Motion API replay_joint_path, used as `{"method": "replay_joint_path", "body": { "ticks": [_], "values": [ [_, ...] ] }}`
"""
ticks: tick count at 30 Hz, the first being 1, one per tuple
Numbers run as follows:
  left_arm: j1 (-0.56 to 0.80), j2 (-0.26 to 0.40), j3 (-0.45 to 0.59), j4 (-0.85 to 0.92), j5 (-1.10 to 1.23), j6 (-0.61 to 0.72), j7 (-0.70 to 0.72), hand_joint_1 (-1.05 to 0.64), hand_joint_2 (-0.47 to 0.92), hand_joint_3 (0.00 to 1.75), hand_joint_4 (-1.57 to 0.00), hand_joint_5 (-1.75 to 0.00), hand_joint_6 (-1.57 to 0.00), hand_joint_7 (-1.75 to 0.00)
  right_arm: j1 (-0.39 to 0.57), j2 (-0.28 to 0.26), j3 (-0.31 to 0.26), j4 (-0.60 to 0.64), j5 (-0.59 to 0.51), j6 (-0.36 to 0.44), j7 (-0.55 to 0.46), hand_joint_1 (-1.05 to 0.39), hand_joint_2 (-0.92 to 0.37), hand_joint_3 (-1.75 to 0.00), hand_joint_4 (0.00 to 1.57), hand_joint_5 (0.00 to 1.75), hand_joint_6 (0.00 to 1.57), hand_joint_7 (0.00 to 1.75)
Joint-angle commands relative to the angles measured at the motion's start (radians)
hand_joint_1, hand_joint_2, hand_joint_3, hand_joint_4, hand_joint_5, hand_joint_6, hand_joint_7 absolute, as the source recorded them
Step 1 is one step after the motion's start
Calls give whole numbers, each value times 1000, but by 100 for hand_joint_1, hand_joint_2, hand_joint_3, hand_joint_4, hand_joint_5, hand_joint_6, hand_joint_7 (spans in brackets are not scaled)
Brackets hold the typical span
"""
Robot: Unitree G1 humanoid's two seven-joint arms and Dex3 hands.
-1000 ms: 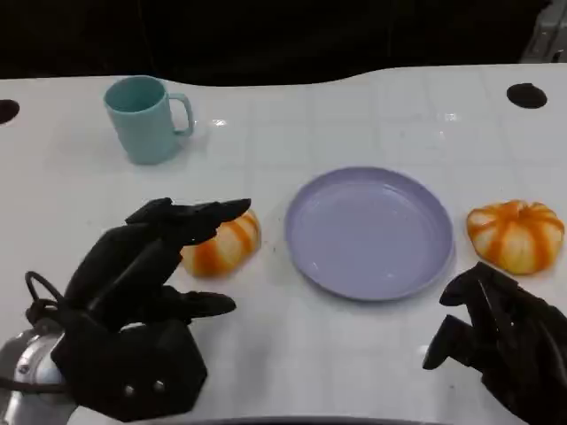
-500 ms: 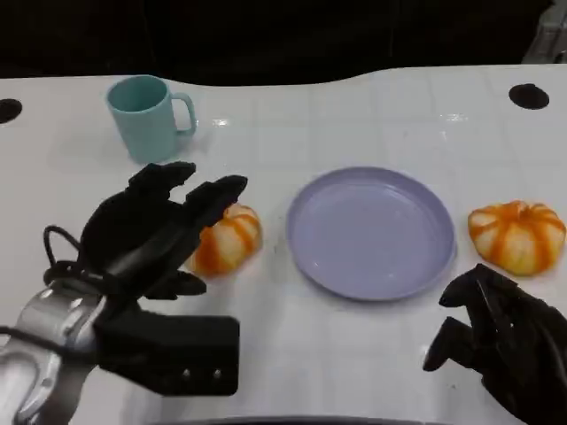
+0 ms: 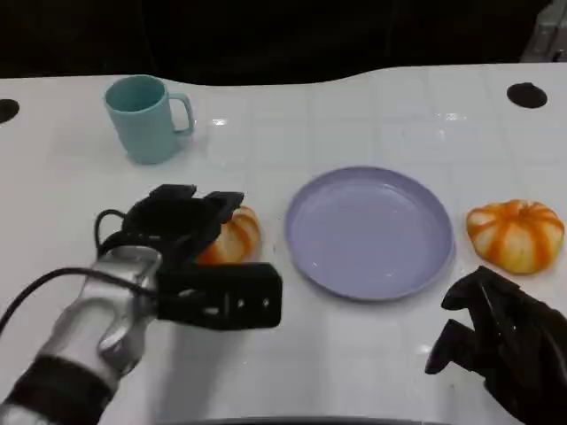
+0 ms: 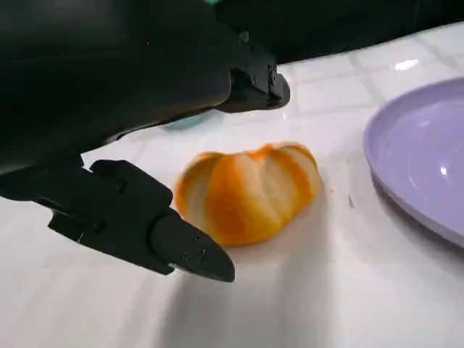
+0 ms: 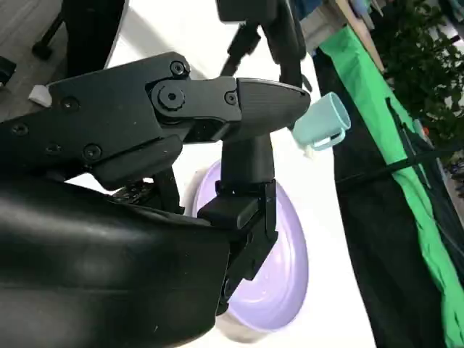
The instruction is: Grasp the bread from the table and place it into the plate.
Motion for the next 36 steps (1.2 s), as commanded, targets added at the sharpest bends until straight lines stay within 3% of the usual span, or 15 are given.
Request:
{"method": "replay_joint_path", "body": {
  "ticks": [1,11,20,23,24,26,27,28,29,30,31,35,36],
  "values": [
    [-109,-41,-22,196,-31,16,41,-29,76,1,-2,-13,-16,0,8,-17,-10,-15,9,0,4,-46,-92,-37,66,175,52,162],
    [-263,-136,-54,541,-101,-2,146,-32,76,0,-1,-14,-17,-1,22,-19,-14,-27,15,4,4,-45,-92,-37,66,175,52,161],
    [-310,-154,-79,686,-131,-62,203,-26,80,2,-7,-15,-20,-1,33,-22,-16,-29,24,-5,16,-46,-92,-37,65,175,50,161],
    [-310,-142,-80,713,-139,-101,229,-24,88,1,-26,-14,-36,-3,37,-22,-16,-34,27,-4,13,-46,-92,-36,65,175,50,161],
    [-307,-138,-68,718,-154,-116,244,-23,90,3,-48,-16,-55,-6,39,-22,-15,-37,27,-3,11,-46,-92,-36,65,175,51,161],
    [-301,-131,-49,724,-180,-145,276,-21,92,5,-70,-19,-75,-7,40,-24,-15,-39,26,-3,11,-46,-92,-36,65,175,51,161],
    [-298,-128,-42,727,-189,-157,291,-25,92,2,-85,-44,-100,-9,40,-26,-14,-39,26,-3,14,-47,-92,-36,65,175,51,160],
    [-298,-126,-40,730,-195,-165,302,-26,92,1,-85,-65,-111,-8,40,-27,-14,-39,26,-4,15,-47,-92,-36,65,175,51,160],
    [-294,-122,-43,731,-193,-173,332,-27,92,1,-84,-77,-116,-7,39,-28,-14,-38,27,-5,17,-47,-92,-36,65,175,51,160],
    [-291,-119,-47,733,-190,-177,355,-27,92,14,-80,-119,-114,-4,38,-28,-15,-36,28,-6,19,-47,-92,-36,65,175,51,160],
    [-290,-118,-51,735,-188,-178,375,-27,92,20,-77,-134,-113,-3,37,-27,-16,-34,31,-6,19,-47,-92,-36,65,175,51,160],
    [-291,-114,-64,741,-179,-184,430,-29,92,23,-73,-156,-116,-5,31,-26,-24,-19,40,-8,23,-46,-92,-36,65,175,51,159],
    [-291,-114,-69,742,-175,-186,442,-28,92,23,-74,-164,-115,-26,29,-26,-27,-16,42,-6,21,-46,-92,-36,65,175,52,159]
  ]
}}
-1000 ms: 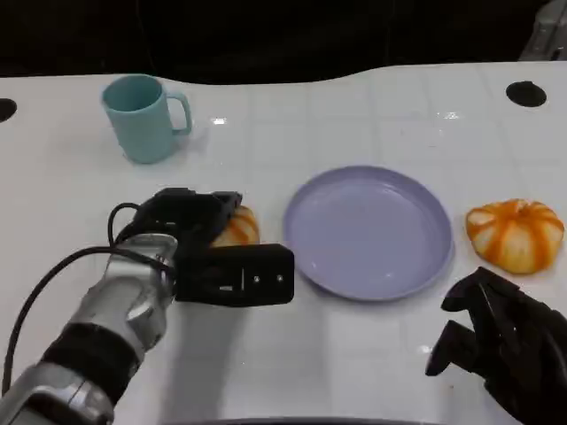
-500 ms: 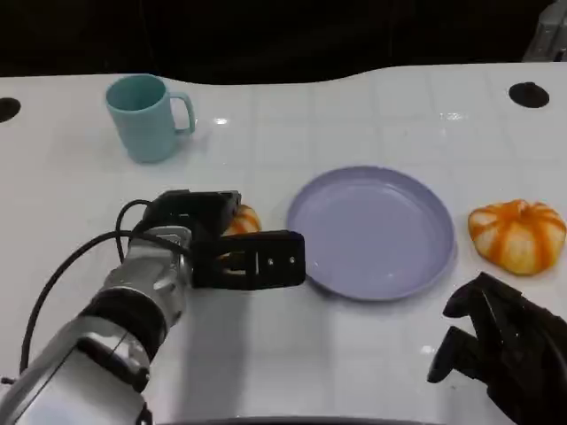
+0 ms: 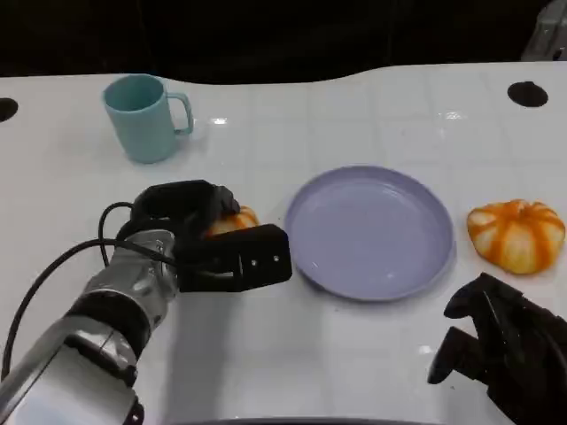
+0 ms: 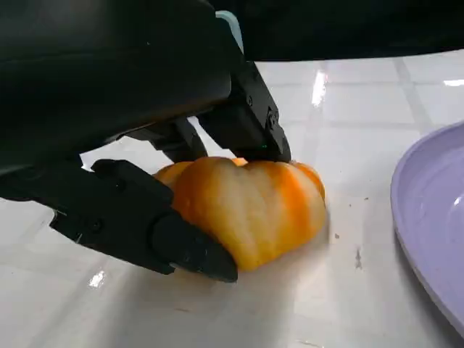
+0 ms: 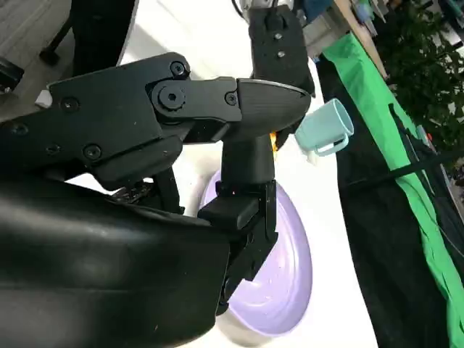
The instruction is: Grasp the bread from the table and place it into the plate.
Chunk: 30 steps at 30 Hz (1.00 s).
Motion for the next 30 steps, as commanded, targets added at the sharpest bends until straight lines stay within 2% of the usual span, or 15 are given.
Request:
{"method": "replay_joint_path", "body": {
  "ticks": [1,2,5,6,8,9,10,12,13,16,19,28,30],
  "values": [
    [12,22,-25,19,16,-5,56,-28,92,22,-75,-170,-91,-78,-7,-9,-27,15,22,-4,3,-46,-92,-36,65,175,52,159],
    [11,21,-29,20,18,-2,65,-28,92,21,-75,-172,-84,-89,-9,-10,-30,18,25,-4,4,-46,-92,-35,65,175,52,158],
    [6,18,-28,20,8,7,73,-26,92,26,-75,-174,-81,-84,-12,-13,-30,24,23,-9,11,-46,-92,-35,65,175,52,157],
    [4,17,-25,19,3,9,74,-25,92,27,-72,-173,-73,-79,-13,-15,-29,25,21,-10,13,-45,-92,-36,65,175,53,158],
    [3,17,-15,14,-9,4,98,-25,92,27,-70,-172,-69,-75,-12,-17,-26,27,12,-17,15,-45,-92,-36,65,175,53,158],
    [5,16,3,8,-26,-12,121,-21,91,24,-74,-173,-65,-113,-11,-18,-24,29,7,-23,17,-45,-92,-38,65,175,52,159],
    [5,13,26,1,-49,-26,143,-19,92,25,-80,-174,-62,-136,-10,-18,-23,32,3,-30,19,-45,-92,-38,64,175,52,159],
    [1,3,76,-13,-100,-49,158,-19,91,36,-85,-174,-56,-162,-10,-17,-22,34,0,-32,17,-45,-92,-38,65,175,51,160],
    [-1,-1,94,-20,-120,-60,160,-17,83,56,-88,-175,-59,-170,-10,-16,-21,33,0,-31,14,-45,-92,-38,65,175,52,160],
    [-7,-9,131,-42,-160,-105,175,-16,68,87,-92,-175,-65,-174,-13,-17,-19,39,2,-36,21,-45,-92,-37,66,175,53,160],
    [-16,-19,155,-57,-186,-123,166,-17,61,98,-92,-175,-67,-175,-14,-16,-20,45,7,-38,27,-45,-92,-37,66,175,53,159],
    [-73,-51,130,-93,-162,-154,163,-21,53,111,-92,-175,-70,-175,-15,-17,-14,39,1,-31,21,-44,-92,-38,67,175,54,161],
    [-112,-75,110,-103,-147,-159,134,-22,58,99,-91,-175,-63,-175,-15,-17,-11,36,-2,-27,16,-45,-92,-38,67,175,53,161]
  ]
}}
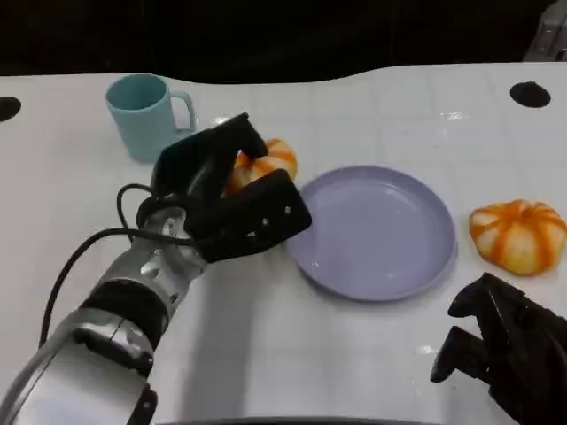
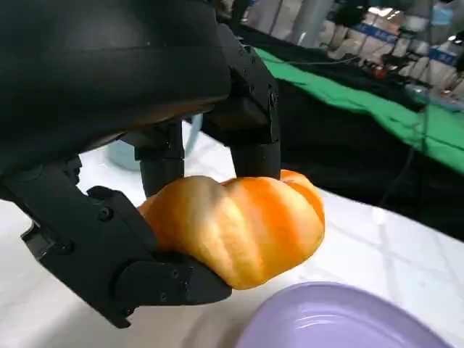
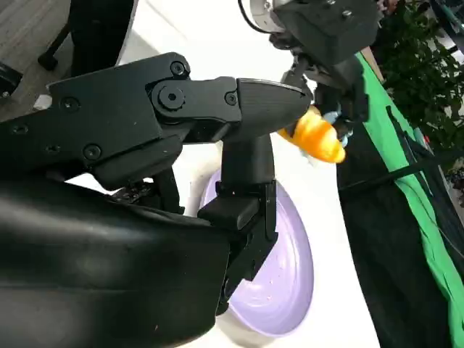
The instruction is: Grasp the bread from the table and place it into the plate.
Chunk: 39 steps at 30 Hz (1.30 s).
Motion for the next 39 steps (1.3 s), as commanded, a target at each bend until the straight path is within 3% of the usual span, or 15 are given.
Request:
{"method": "replay_joint_path", "body": {
  "ticks": [1,3,6,12,13,16,18,20,24,27,31,34,38,39],
  "values": [
    [-100,-41,-34,-29,21,-20,-41,-21,60,91,-92,-175,-64,-151,-2,-12,2,-10,-7,-3,-8,-44,-92,-38,67,175,53,161],
    [-116,-61,-46,-29,26,-29,-46,-19,55,99,-94,-175,-58,-163,-1,-10,4,-14,-7,-1,-13,-44,-92,-39,66,175,53,161],
    [-130,-82,-70,-22,43,-33,-43,-19,50,107,-97,-175,-67,-173,2,-11,7,-15,-4,-4,-12,-43,-92,-39,66,175,53,161],
    [-155,-122,-122,2,84,-29,-60,-18,44,101,-97,-175,-68,-174,7,-10,7,-13,0,-16,-3,-44,-92,-39,66,175,52,162],
    [-159,-131,-135,8,94,-25,-65,-19,46,97,-97,-175,-71,-165,9,-10,7,-15,1,-16,-2,-44,-92,-39,66,175,52,162],
    [-168,-156,-153,28,108,-6,-87,-23,47,106,-98,-175,-71,-166,12,-9,7,-22,4,-8,-7,-44,-92,-38,66,175,52,162],
    [-173,-171,-162,39,114,25,-97,-22,50,99,-95,-175,-73,-121,14,-10,8,-24,2,-7,-9,-44,-92,-38,66,175,52,161],
    [-178,-183,-170,47,120,55,-103,-21,52,94,-93,-175,-78,-92,15,-9,9,-25,0,-8,-10,-45,-92,-38,66,175,52,161],
    [-196,-208,-184,62,134,133,-137,-24,72,64,-86,-174,-75,-85,17,-9,11,-25,-1,-14,-6,-45,-92,-38,66,175,52,161],
    [-202,-221,-192,65,143,174,-140,-27,90,39,-81,-169,-78,-65,19,-11,14,-30,-6,-12,-9,-45,-92,-38,67,175,52,160],
    [-198,-239,-201,77,138,206,-159,-27,91,31,-83,-174,-81,-61,22,-5,16,-31,-5,-15,-12,-45,-92,-38,66,175,52,160],
    [-192,-243,-208,83,139,215,-178,-26,92,22,-77,-172,-78,-54,25,-3,15,-35,-2,-11,-16,-44,-92,-38,66,175,52,159],
    [-176,-241,-190,87,111,180,-201,-20,92,8,-72,-158,-86,-44,27,-7,16,-36,-1,-14,-13,-44,-92,-39,65,175,52,158],
    [-174,-241,-166,90,83,171,-248,-21,92,8,-66,-142,-85,-40,27,-7,16,-36,-1,-14,-13,-44,-92,-39,65,175,52,158]
  ]
}}
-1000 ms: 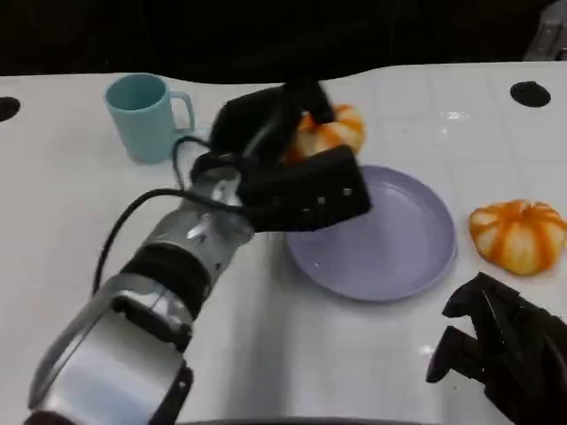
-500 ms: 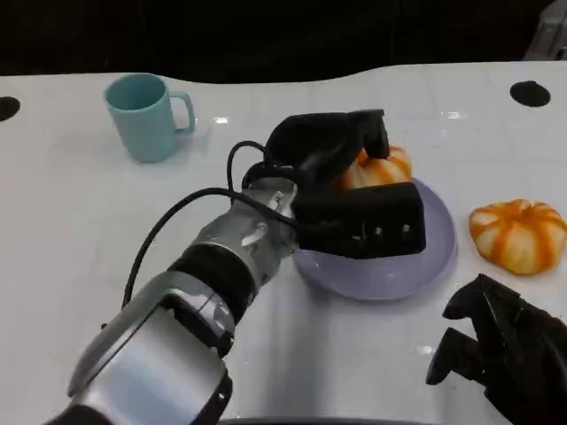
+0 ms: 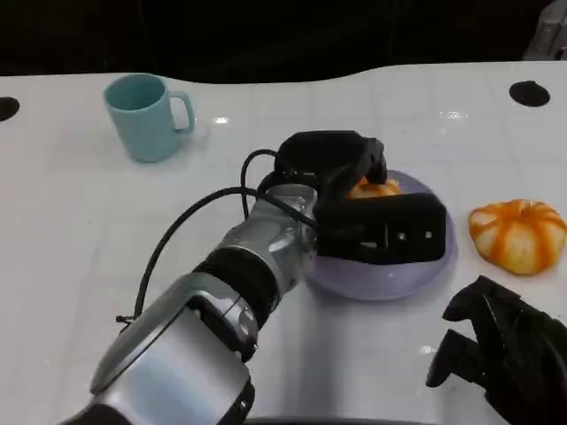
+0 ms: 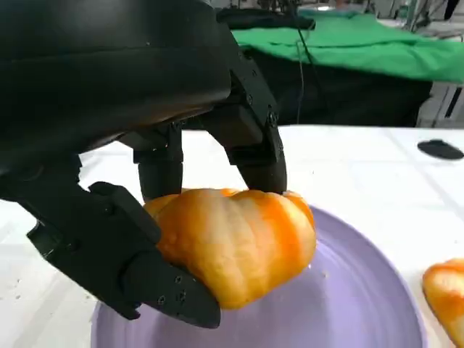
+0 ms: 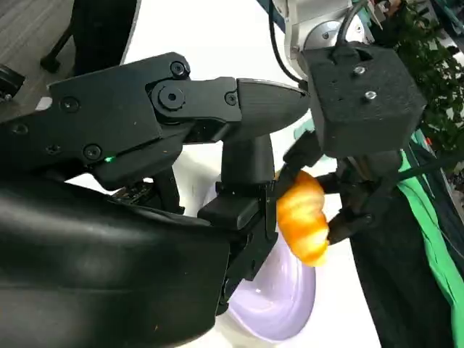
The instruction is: Grasp the bread from the table and place it into the plate.
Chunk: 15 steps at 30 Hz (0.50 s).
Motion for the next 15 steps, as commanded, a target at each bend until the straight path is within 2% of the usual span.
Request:
{"method": "replay_joint_path", "body": {
  "ticks": [1,2,4,5,6,7,9,12,15],
  "values": [
    [-3,4,56,12,-67,-34,-124,-23,92,16,-54,-117,-77,-30,8,-8,-4,-16,0,-12,-1,-44,-92,-39,65,175,52,158],
    [-2,6,65,14,-79,-40,-155,-27,92,20,-46,-95,-68,-21,8,-8,-4,-16,0,-12,-1,-44,-92,-39,65,175,52,158],
    [-2,12,61,18,-77,-46,-199,-30,92,23,-44,-75,-63,-12,8,-10,-4,-16,-2,-13,-1,-44,-92,-39,65,175,52,157],
    [-1,15,55,20,-73,-48,-217,-38,92,26,-32,-59,-46,-6,7,-10,-3,-16,-3,-13,0,-44,-92,-39,65,175,53,158],
    [-1,17,52,22,-71,-50,-230,-42,92,28,-26,-45,-35,-3,7,-11,-3,-16,-4,-14,0,-44,-92,-39,65,175,53,158],
    [-2,17,43,25,-62,-42,-247,-44,92,29,-25,-39,-31,-2,6,-13,-3,-15,-5,-14,2,-44,-92,-39,65,175,53,158],
    [-5,17,25,28,-46,-30,-268,-57,92,32,-5,-20,-12,-1,5,-15,-4,-13,-4,-16,6,-45,-92,-39,66,175,53,158],
    [-18,18,8,31,-29,-3,-323,-71,92,36,0,-3,-3,-1,3,-17,-3,-3,-5,-27,17,-44,-92,-39,66,175,53,158],
    [-27,23,-3,31,-22,14,-365,-78,92,38,0,0,0,0,0,-16,-4,7,-6,-33,20,-45,-92,-39,66,175,53,158]
  ]
}}
